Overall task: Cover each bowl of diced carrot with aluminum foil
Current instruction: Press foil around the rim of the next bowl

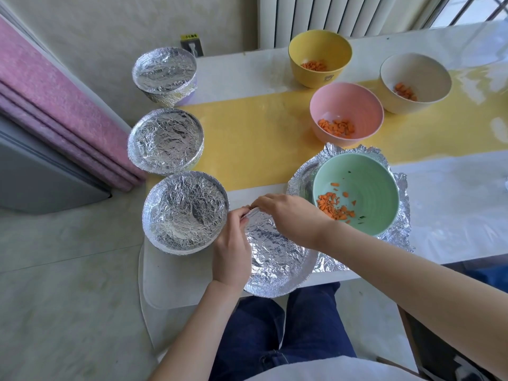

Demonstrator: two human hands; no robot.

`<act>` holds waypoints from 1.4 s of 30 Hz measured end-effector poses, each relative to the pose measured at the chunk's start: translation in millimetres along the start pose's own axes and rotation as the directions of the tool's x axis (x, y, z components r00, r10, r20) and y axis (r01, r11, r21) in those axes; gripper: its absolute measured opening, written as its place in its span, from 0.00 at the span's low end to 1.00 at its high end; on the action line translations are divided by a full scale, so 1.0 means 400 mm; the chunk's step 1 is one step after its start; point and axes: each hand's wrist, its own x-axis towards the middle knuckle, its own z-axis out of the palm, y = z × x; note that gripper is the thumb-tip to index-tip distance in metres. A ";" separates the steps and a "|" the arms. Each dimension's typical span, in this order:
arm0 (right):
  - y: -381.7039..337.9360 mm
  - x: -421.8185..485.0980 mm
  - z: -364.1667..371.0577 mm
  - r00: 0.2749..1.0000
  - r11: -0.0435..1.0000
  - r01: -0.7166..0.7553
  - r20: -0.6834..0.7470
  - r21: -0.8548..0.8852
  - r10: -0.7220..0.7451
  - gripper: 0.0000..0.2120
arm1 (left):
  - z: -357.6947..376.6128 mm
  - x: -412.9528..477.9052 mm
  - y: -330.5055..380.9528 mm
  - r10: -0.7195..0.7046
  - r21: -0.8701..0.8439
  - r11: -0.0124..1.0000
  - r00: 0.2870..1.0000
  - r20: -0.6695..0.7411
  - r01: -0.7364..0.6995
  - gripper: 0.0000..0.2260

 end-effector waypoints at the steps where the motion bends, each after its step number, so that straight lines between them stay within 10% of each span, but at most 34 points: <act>1: 0.001 0.000 0.005 1.000 1.000 0.014 -0.008 0.026 -0.014 0.21 | 0.000 -0.002 0.002 -0.002 -0.004 1.000 1.000 0.003 0.002 0.11; 42: 0.065 0.000 0.077 0.969 0.927 -0.194 -0.085 0.320 0.233 0.14 | 0.013 -0.042 -0.022 -0.424 -0.076 0.898 0.900 0.101 0.432 0.11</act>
